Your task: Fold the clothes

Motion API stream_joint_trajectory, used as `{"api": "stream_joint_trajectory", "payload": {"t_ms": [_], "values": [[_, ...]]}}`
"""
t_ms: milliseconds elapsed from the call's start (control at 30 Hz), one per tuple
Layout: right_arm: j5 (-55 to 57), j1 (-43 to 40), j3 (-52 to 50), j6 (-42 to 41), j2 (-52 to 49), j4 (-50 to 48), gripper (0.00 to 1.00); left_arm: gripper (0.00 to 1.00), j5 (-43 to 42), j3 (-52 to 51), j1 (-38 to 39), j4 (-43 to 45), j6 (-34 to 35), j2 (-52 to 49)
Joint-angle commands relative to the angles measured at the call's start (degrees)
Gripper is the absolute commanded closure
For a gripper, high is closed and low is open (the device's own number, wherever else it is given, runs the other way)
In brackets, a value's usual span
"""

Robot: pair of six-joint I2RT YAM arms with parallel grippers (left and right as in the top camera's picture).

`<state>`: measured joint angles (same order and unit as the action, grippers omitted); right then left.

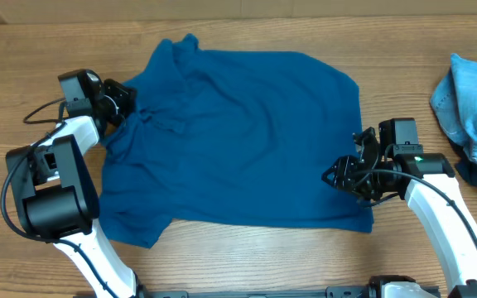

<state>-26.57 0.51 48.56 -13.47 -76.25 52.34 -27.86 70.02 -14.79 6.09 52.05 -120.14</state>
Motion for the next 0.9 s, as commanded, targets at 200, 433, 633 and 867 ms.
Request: {"api": "stream_joint_trajectory", "payload": {"t_ms": [200, 433, 633, 867], "values": [[0.0, 0.2, 1.2, 0.0, 0.0, -0.2, 0.54, 0.96, 0.8, 1.6, -5.0, 7.1, -4.5, -0.6], [0.0, 0.2, 1.2, 0.0, 0.0, -0.2, 0.54, 0.96, 2.2, 1.6, -5.3, 15.4, -4.5, -0.6], [0.0, 0.2, 1.2, 0.0, 0.0, -0.1, 0.53, 0.47, 1.2, 1.6, -5.5, 17.0, -6.2, -0.6], [0.0, 0.2, 1.2, 0.0, 0.0, 0.7, 0.49, 0.22, -10.6, 3.5, -11.1, 18.3, -8.7, 0.4]]}}
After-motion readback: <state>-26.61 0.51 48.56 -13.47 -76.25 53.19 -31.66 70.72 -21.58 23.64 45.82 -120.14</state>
